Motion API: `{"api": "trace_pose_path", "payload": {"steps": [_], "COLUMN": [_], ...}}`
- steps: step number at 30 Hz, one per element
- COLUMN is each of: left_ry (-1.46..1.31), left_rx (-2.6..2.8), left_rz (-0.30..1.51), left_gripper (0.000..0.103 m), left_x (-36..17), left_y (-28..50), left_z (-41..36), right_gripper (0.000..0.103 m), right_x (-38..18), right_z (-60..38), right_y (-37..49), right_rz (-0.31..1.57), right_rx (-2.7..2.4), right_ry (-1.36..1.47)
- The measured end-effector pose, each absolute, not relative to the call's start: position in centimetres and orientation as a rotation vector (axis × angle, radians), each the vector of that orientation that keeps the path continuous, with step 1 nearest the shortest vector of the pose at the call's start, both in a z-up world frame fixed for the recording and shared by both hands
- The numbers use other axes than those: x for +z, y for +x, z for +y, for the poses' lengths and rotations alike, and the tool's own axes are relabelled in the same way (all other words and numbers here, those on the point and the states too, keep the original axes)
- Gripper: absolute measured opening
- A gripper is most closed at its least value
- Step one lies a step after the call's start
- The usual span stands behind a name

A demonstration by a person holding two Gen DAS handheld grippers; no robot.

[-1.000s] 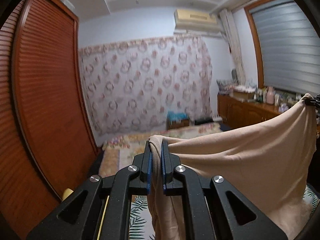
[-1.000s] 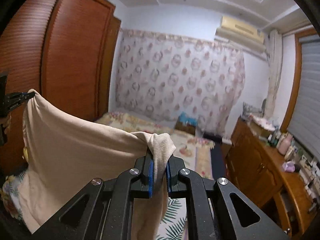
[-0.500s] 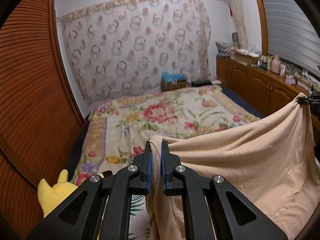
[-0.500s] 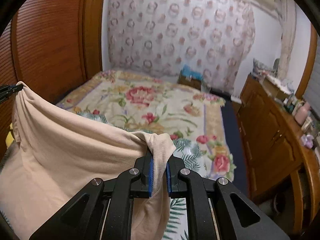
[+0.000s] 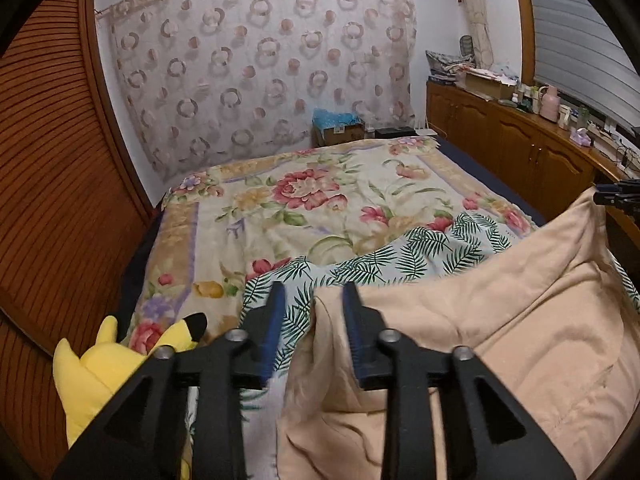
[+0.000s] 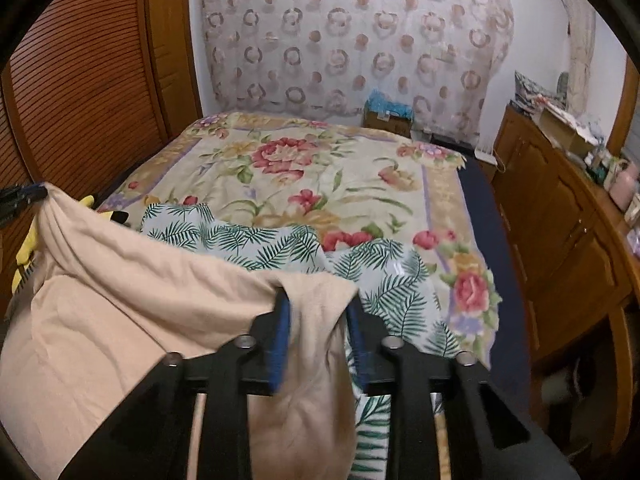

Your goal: Fold small clothes

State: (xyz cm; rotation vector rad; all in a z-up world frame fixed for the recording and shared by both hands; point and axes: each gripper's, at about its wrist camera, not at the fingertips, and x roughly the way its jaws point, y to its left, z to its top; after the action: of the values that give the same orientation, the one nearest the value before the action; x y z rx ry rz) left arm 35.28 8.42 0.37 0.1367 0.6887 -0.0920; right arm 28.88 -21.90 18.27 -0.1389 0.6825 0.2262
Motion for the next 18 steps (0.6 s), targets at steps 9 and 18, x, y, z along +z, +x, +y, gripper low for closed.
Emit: {"api": "trace_pose_path", "payload": {"steps": [9,18], "left_ry": [0.103,0.039], "left_rx": [-0.130,-0.120], "left_rz": [0.723,0.790], "left_gripper": [0.067,0.070], "left_x": [-1.1,-5.0], "left_y": [29.6,26.8], "left_z": [9.3,9.2], "right_gripper": [0.054,0.054], "right_x": [17.1,13.3], "right_z": [-24.2,-26.0], "right_y": [19.8,16.0], "right_rz": [0.658,0.739], "right_rx": [0.224,0.272], "right_ry": [-0.062,0.019]}}
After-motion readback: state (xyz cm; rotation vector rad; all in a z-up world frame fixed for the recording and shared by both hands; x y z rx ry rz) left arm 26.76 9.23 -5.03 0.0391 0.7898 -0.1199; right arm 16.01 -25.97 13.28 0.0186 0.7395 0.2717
